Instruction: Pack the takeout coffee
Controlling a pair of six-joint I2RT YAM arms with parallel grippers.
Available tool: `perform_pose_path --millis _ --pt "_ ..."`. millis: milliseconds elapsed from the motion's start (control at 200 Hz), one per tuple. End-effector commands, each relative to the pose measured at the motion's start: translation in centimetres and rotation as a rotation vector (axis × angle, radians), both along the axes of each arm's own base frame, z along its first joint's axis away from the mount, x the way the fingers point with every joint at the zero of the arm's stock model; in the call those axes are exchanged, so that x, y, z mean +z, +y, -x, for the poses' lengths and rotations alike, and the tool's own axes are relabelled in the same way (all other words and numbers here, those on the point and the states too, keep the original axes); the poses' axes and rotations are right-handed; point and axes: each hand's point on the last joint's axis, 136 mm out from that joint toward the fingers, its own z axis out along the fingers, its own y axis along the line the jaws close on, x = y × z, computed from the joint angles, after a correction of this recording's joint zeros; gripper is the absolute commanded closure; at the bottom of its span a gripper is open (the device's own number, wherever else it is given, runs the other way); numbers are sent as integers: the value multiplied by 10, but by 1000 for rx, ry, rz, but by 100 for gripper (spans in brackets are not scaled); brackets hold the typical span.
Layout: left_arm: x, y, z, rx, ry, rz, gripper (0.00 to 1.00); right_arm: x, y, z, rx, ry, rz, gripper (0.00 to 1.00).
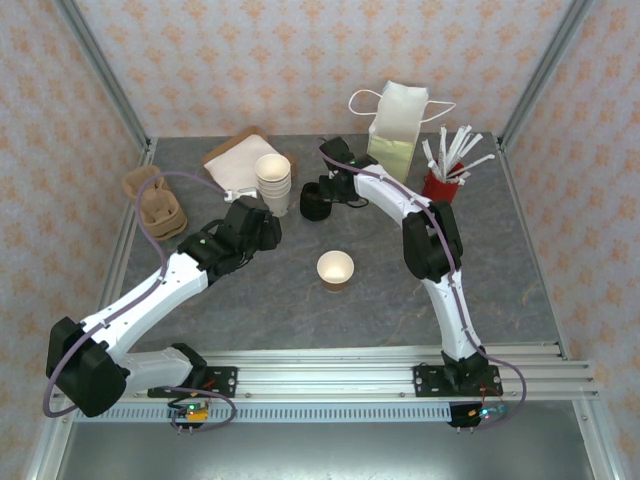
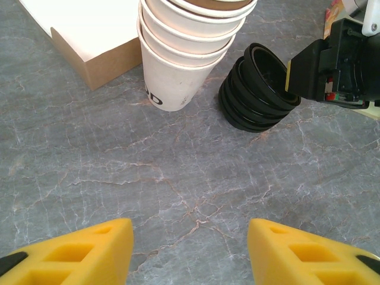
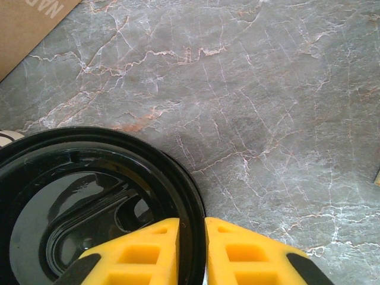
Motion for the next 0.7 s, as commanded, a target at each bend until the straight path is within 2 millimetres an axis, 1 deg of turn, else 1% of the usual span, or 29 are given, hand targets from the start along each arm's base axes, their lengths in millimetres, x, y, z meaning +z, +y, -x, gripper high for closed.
perform_pose_path --millis 0,125,340,546,696 --pt "0 3 0 14 -5 1 46 24 -3 -2 0 -35 -7 84" --pt "1 3 0 16 -7 0 46 31 -3 -2 -1 -45 -12 87" --pt "-1 2 -1 14 -3 5 46 55 -2 -3 -3 -84 -41 87" --pt "3 2 -1 15 -13 8 46 80 -2 3 -3 -121 -82 87" --pt "6 -2 -3 15 -20 41 46 87 -6 11 4 -133 -96 87"
